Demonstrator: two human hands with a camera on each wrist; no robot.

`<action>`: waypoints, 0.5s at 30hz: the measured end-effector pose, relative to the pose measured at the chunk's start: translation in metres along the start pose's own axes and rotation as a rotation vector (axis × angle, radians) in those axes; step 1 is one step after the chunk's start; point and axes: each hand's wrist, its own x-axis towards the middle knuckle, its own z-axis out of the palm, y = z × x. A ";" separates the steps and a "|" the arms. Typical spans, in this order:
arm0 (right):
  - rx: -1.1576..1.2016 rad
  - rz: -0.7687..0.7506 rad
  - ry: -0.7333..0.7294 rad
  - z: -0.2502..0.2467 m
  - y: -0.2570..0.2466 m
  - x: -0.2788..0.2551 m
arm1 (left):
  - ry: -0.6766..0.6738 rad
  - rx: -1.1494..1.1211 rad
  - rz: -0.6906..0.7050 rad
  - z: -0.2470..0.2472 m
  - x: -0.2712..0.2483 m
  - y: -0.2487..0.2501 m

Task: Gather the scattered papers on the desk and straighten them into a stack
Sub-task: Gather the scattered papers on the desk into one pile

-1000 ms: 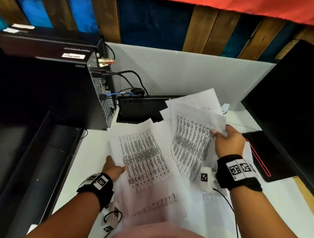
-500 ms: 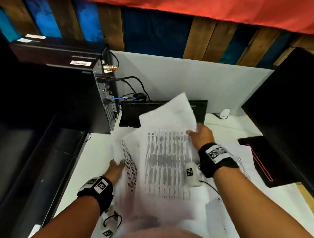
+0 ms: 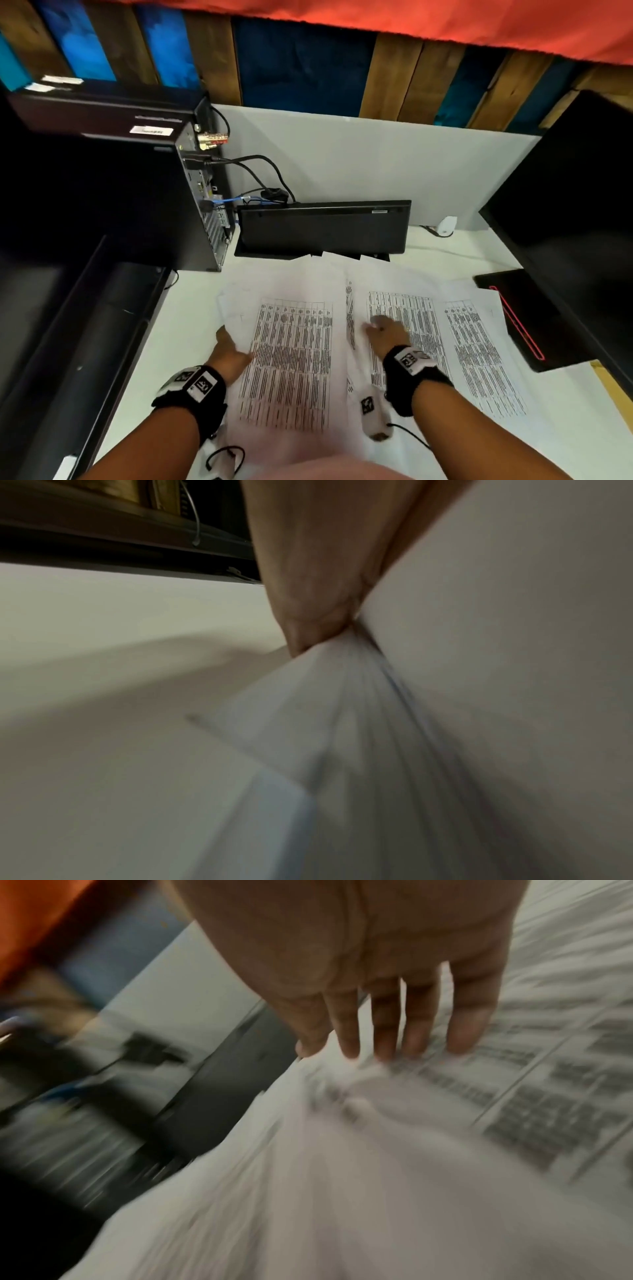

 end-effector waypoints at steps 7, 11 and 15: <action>-0.183 0.442 0.231 -0.079 0.107 0.014 | 0.051 0.089 -0.017 0.002 0.009 -0.001; 0.117 0.305 0.077 -0.064 0.115 0.015 | 0.086 0.141 -0.017 0.006 0.011 0.001; -0.108 0.308 0.115 -0.049 0.098 0.014 | 0.133 0.167 -0.017 0.008 0.009 0.003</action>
